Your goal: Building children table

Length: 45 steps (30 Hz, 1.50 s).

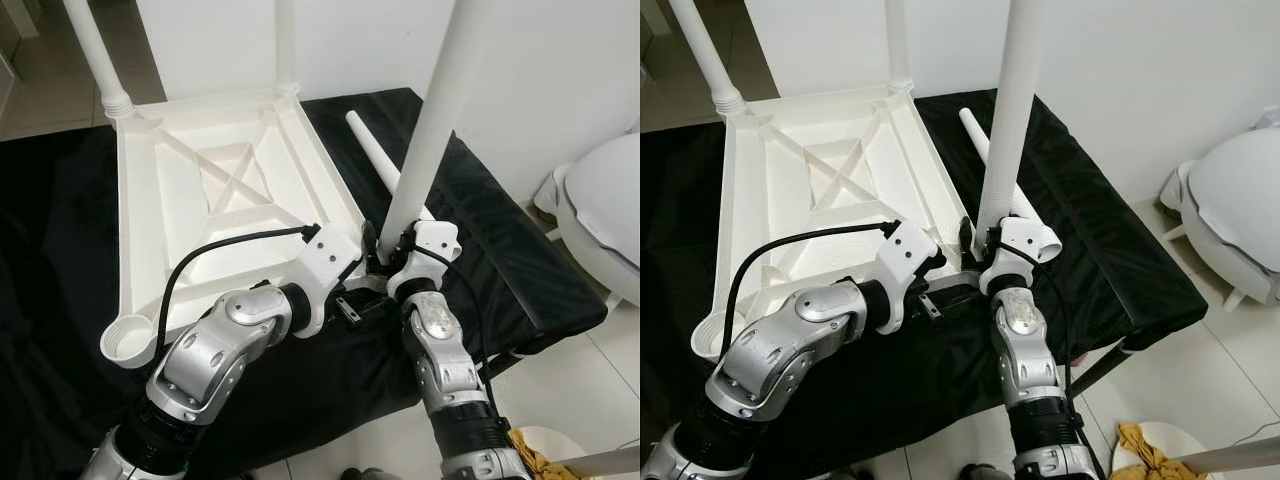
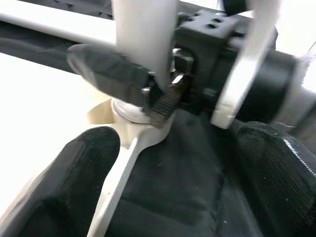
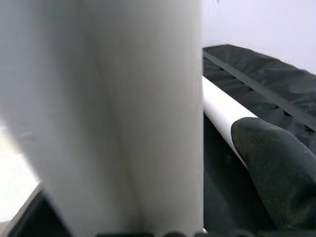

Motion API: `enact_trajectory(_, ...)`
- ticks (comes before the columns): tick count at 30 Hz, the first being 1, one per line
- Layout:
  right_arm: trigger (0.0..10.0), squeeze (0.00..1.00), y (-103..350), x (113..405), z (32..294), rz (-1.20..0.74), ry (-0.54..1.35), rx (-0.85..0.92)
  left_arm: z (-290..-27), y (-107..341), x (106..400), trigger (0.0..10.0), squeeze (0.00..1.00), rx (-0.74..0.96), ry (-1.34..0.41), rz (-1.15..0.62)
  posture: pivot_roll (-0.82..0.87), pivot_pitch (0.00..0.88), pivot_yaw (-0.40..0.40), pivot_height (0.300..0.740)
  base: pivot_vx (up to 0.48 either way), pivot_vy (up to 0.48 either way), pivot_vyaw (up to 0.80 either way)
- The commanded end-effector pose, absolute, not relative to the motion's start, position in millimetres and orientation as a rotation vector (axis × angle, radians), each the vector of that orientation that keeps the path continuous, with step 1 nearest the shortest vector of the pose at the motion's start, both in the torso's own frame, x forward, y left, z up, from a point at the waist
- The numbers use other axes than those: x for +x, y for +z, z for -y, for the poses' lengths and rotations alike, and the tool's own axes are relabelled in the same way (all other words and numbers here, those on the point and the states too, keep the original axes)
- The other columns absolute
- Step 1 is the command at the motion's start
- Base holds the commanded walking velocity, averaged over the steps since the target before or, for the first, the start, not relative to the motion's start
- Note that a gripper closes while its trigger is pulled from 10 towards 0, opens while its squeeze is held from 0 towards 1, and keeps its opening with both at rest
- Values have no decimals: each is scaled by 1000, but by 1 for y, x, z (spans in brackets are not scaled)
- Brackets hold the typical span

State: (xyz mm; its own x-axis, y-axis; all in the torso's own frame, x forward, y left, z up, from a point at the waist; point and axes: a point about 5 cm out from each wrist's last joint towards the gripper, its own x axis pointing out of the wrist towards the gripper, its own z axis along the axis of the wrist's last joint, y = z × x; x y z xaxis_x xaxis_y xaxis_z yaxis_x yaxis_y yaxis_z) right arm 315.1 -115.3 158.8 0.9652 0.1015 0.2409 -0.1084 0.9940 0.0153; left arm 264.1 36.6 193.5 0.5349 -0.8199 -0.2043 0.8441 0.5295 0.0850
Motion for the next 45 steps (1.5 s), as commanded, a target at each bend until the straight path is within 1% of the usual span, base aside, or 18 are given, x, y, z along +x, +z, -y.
enact_trajectory(1, 10000, 0, 158, 310, 116, 246, 124, 25, -38, 191, 267, 10000, 0, 187, -969, -148, -42, 101, 6, 740, 0, 0, 0)
enact_trajectory(5, 10000, 0, 157, 299, 122, 257, 147, 32, -40, 190, 273, 10000, 0, 179, -935, -144, -44, 102, 7, 740, 0, 0, 0)
enact_trajectory(6, 10000, 0, 156, 289, 128, 268, 165, 37, -43, 189, 279, 10000, 0, 168, -902, -146, -51, 103, 11, 740, 0, 0, 0)
enact_trajectory(11, 10000, 0, 155, 286, 130, 269, 174, 41, -44, 189, 281, 10000, 0, 166, -890, -145, -53, 104, 12, 740, 0, 0, 0)
enact_trajectory(13, 10000, 0, 155, 278, 138, 280, 167, 57, -48, 184, 284, 10000, 0, 177, -877, -158, -63, 110, 21, 740, 0, 0, 0)
enact_trajectory(14, 10000, 0, 155, 278, 138, 280, 167, 57, -48, 184, 284, 10000, 0, 177, -877, -158, -63, 110, 21, 740, 0, 0, 0)
enact_trajectory(16, 10000, 0, 155, 269, 148, 290, 158, 59, -53, 176, 287, 10000, 0, 197, -868, -178, -66, 113, 24, 740, 0, 0, 0)
enact_trajectory(19, 10000, 0, 154, 266, 153, 289, 156, 56, -54, 171, 288, 10000, 0, 206, -865, -191, -66, 113, 24, 740, 0, 0, 0)
enact_trajectory(22, 10000, 0, 153, 260, 160, 280, 155, 51, -59, 161, 296, 10000, 0, 209, -829, -210, -73, 119, 32, 740, 0, 0, 0)
enact_trajectory(26, 10000, 0, 155, 257, 155, 281, 213, 77, -62, 157, 301, 10000, 0, 204, -798, -211, -76, 122, 37, 740, 0, 0, 0)
enact_trajectory(27, 10000, 0, 155, 256, 152, 273, 255, 79, -62, 157, 301, 10000, 0, 203, -794, -209, -75, 124, 38, 740, 0, 0, 0)
enact_trajectory(28, 10000, 0, 155, 256, 152, 273, 255, 79, -62, 157, 301, 10000, 0, 203, -794, -209, -75, 124, 38, 740, 0, 0, 0)
enact_trajectory(29, 10000, 0, 153, 253, 146, 259, 313, 83, -63, 157, 303, 10000, 0, 203, -782, -204, -76, 126, 38, 740, 0, 0, 0)
enact_trajectory(31, 10000, 0, 153, 251, 145, 253, 338, 88, -64, 158, 304, 10000, 0, 206, -771, -197, -75, 126, 38, 740, 0, 0, 0)
enact_trajectory(33, 10000, 0, 153, 251, 145, 251, 342, 89, -64, 158, 304, 10000, 0, 207, -769, -196, -75, 126, 38, 740, 0, 0, 0)
enact_trajectory(36, 10000, 0, 146, 243, 147, 200, 462, 44, -69, 163, 311, 10000, 0, 183, -727, -175, -81, 130, 38, 740, 0, 0, 0)
enact_trajectory(43, 10000, 0, 146, 241, 156, 188, 492, 42, -80, 167, 317, 10000, 0, 171, -677, -136, -81, 132, 38, 740, 0, 0, 0)
enact_trajectory(45, 10000, 0, 145, 238, 157, 171, 531, 45, -86, 168, 320, 10000, 0, 171, -642, -131, -77, 133, 38, 740, 0, 0, 0)
